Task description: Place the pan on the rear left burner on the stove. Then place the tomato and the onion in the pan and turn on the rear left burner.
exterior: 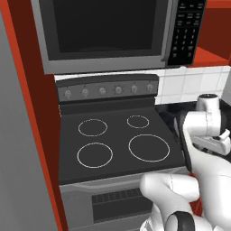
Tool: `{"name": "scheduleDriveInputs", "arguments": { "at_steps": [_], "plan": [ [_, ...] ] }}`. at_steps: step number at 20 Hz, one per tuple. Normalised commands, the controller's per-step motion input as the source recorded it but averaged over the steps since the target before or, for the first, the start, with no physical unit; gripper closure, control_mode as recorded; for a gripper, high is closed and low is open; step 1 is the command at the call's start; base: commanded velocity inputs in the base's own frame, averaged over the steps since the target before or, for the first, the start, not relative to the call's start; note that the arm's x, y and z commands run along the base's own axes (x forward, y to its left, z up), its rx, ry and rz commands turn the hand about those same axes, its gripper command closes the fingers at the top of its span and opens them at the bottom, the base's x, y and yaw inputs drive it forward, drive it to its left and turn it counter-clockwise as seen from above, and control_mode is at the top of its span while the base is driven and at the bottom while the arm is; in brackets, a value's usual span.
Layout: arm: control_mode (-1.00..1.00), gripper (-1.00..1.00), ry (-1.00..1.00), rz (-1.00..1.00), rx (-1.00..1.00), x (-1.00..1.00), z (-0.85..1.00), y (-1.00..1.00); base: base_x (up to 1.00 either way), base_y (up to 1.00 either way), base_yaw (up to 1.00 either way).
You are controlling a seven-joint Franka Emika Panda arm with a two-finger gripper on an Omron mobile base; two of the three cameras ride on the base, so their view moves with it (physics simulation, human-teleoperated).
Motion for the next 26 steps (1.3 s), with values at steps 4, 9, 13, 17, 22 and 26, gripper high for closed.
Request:
{"name": "scheduleDriveInputs", "arguments": {
  "at_steps": [4, 9, 13, 17, 22, 26],
  "plan": [
    [-1.0, 1.0, 0.0, 0.26, 0.0, 0.15, 0.33, 0.53, 0.0, 0.0, 0.0],
    [-1.0, 1.0, 0.0, 0.26, 0.0, 0.18, 0.25, 0.4, 0.0, 0.0, 0.0],
    [-1.0, 1.0, 0.0, 0.28, 0.0, 0.18, 0.1, 0.33, 0.0, 0.0, 0.0],
    [-1.0, 1.0, 0.01, 0.26, 0.0, 0.38, 0.12, 0.52, 0.0, 0.0, 0.0],
    [-1.0, 1.0, 0.04, 0.26, 0.0, 0.35, 0.1, 0.4, 0.0, 0.0, 0.0],
    [-1.0, 1.0, 0.01, 0.26, 0.0, 0.31, 0.2, 0.29, 0.0, 0.0, 0.0]
  ]
}}
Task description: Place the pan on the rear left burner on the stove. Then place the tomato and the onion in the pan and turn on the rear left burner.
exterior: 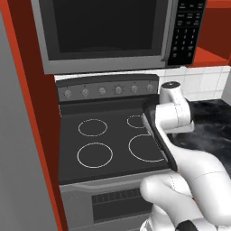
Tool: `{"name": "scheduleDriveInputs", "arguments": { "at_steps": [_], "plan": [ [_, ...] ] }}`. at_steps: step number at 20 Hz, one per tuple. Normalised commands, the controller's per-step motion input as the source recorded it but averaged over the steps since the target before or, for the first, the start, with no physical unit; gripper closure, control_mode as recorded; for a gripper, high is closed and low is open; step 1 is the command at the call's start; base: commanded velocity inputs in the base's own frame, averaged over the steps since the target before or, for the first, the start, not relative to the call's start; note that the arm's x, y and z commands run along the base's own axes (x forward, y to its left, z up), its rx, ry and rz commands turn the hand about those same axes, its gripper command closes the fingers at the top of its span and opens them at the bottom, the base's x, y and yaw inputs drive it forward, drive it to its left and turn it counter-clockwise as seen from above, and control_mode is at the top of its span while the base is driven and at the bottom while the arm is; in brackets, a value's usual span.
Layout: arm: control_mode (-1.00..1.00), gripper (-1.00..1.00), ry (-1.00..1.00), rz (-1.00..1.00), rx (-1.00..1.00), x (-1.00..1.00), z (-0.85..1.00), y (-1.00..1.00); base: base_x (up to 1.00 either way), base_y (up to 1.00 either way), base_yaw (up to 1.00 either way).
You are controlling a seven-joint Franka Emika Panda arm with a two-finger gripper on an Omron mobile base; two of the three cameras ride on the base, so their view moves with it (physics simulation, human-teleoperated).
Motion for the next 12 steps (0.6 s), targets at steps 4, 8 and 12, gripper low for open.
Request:
{"name": "scheduleDriveInputs", "arguments": {
  "at_steps": [4, 8, 12],
  "plan": [
    [-1.0, 1.0, 0.05, 0.26, 0.0, 0.47, 0.08, 0.42, 0.0, 0.0, 0.0],
    [-1.0, 1.0, 0.05, 0.26, 0.0, 0.48, 0.05, 0.44, 0.0, 0.0, 0.0],
    [-1.0, 1.0, 0.04, 0.27, 0.0, 0.47, 0.0, 0.44, 0.0, 0.0, 0.0]
  ]
}}
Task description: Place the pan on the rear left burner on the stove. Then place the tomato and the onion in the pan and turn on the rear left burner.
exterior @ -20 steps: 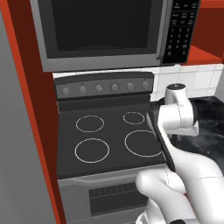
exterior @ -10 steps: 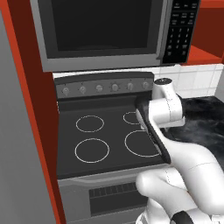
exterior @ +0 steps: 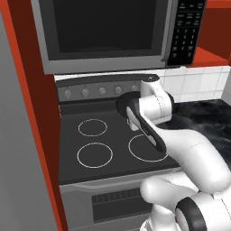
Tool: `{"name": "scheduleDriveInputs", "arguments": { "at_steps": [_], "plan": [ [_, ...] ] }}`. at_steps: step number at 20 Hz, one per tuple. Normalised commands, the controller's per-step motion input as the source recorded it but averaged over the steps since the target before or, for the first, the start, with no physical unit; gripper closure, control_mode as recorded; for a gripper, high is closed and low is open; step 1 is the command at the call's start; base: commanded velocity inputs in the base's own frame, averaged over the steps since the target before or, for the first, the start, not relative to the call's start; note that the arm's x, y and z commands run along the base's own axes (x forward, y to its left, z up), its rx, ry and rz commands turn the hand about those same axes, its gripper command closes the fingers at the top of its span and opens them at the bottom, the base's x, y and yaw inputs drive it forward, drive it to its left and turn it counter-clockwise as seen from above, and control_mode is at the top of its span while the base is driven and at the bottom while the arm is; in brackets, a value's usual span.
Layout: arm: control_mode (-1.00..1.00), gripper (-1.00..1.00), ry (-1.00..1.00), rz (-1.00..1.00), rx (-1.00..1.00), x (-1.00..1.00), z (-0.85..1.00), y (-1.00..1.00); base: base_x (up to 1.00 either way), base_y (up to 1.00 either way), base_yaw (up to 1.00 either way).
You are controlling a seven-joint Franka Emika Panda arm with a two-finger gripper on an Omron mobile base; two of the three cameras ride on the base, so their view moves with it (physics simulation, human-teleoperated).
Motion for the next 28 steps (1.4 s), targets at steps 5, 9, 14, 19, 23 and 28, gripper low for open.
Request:
{"name": "scheduleDriveInputs", "arguments": {
  "at_steps": [5, 9, 14, 19, 23, 28],
  "plan": [
    [-1.0, 1.0, 0.05, 0.32, 0.0, 0.46, 0.0, 0.33, 0.0, 0.0, 0.0],
    [-1.0, 1.0, 0.04, 0.3, 0.0, 0.41, 0.0, 0.21, 0.0, 0.0, 0.0],
    [-1.0, 1.0, 0.11, 0.26, 0.0, 0.53, -0.05, 0.26, 0.0, 0.0, 0.0],
    [-1.0, 1.0, 0.15, 0.19, 0.0, 0.62, -0.23, 0.17, 0.0, 0.0, 0.0],
    [-1.0, 1.0, 0.12, 0.13, 0.0, 0.59, -0.19, 0.06, 0.0, 0.0, 0.0],
    [-1.0, 1.0, 0.09, 0.09, 0.0, 0.52, -0.27, 0.18, 0.0, 0.0, 0.0]
  ]
}}
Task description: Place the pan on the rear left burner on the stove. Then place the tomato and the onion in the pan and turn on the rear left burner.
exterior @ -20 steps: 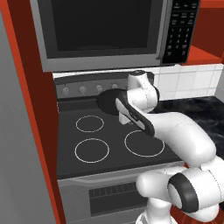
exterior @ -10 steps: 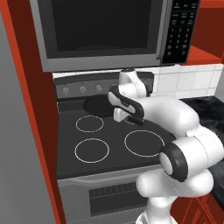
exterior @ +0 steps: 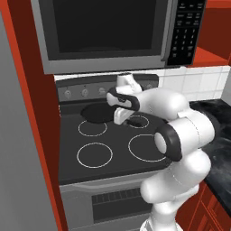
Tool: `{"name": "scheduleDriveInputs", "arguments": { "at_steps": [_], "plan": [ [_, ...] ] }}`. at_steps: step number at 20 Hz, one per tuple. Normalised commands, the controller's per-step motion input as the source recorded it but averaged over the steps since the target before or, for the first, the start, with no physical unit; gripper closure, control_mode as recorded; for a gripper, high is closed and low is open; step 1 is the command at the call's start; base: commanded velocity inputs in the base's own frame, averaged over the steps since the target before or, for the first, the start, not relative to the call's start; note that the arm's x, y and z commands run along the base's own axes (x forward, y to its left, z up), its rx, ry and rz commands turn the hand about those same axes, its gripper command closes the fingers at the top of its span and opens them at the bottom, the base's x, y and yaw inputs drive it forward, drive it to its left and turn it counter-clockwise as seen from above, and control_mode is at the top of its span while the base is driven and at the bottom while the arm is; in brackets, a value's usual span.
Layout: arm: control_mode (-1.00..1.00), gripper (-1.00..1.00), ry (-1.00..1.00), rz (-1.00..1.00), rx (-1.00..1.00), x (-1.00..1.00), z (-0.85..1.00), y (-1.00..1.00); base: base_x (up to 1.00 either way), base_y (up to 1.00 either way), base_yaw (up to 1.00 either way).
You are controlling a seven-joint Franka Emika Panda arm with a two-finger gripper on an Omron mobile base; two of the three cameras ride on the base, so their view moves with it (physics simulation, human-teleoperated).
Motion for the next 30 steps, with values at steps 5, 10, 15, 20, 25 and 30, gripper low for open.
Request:
{"name": "scheduleDriveInputs", "arguments": {
  "at_steps": [5, 10, 15, 20, 25, 30],
  "plan": [
    [-1.0, 1.0, 0.05, 0.06, 0.0, 0.52, -0.34, 0.28, 0.0, 0.0, 0.0],
    [-1.0, 1.0, 0.02, 0.02, 0.0, 0.54, -0.31, 0.19, 0.0, 0.0, 0.0],
    [-1.0, 1.0, 0.03, 0.01, 0.0, 0.47, -0.35, 0.17, 0.0, 0.0, 0.0],
    [-1.0, 1.0, 0.02, 0.0, 0.0, 0.28, -0.41, 0.08, 0.0, 0.0, 0.0],
    [-1.0, 1.0, 0.03, 0.0, 0.0, 0.21, -0.43, 0.07, 0.0, 0.0, 0.0],
    [-1.0, 1.0, 0.02, 0.0, 0.0, 0.25, -0.4, 0.06, 0.0, 0.0, 0.0]
  ]
}}
